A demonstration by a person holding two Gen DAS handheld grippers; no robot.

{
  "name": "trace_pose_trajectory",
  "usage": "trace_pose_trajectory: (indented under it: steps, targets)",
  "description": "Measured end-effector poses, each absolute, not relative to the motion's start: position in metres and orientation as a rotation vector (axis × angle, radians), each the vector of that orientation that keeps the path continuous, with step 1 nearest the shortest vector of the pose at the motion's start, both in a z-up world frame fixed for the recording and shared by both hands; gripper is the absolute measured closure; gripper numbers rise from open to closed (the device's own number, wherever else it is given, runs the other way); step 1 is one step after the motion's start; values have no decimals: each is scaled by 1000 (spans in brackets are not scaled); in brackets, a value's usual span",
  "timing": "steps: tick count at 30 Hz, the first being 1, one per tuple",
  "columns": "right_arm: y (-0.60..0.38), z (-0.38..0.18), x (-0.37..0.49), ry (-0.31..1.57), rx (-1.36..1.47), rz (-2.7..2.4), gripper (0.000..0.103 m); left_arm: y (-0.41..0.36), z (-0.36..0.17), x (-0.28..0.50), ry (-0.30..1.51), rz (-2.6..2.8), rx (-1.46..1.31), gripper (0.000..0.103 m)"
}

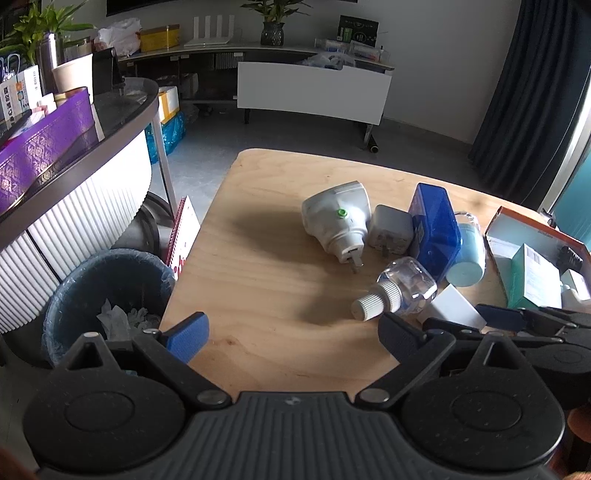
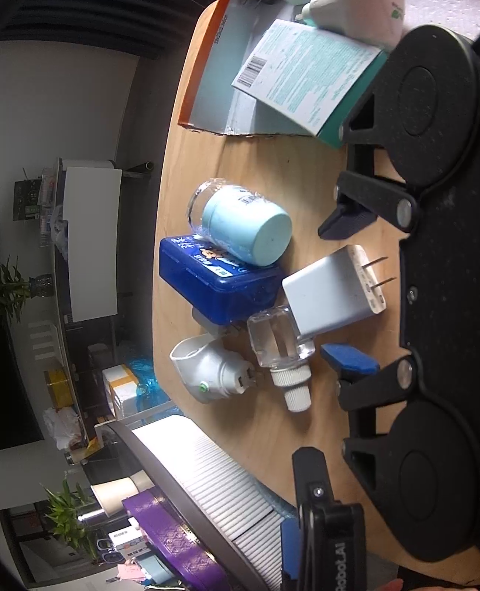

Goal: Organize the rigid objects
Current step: 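Grasp the white square charger with right tool while left tool grasps clear glass bottle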

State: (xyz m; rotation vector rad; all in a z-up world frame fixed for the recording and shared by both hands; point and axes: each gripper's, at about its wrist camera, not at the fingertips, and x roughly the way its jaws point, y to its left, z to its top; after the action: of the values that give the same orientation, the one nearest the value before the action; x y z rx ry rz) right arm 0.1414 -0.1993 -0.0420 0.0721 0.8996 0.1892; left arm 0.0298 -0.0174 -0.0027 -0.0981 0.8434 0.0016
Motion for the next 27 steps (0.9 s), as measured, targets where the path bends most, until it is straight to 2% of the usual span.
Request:
trace_pose_trajectory:
  steps: [3, 19, 22, 24, 27]
  targets:
    - [-199, -46, 143, 893, 55, 186, 51, -18, -6, 34, 853, -11, -94, 2]
    - [-250, -23, 109, 827, 115, 94, 53, -69, -23, 71, 839, -158, -20, 3]
    - [-258, -22, 104, 824, 134, 77, 53, -80, -27, 78, 823, -180, 11, 9]
    - [-262, -22, 102, 822, 138, 66, 53, -86, -31, 82, 825, -186, 43, 20]
    - [-266, -19, 99, 810, 152, 63, 53, -89, -37, 87, 835, -202, 58, 24]
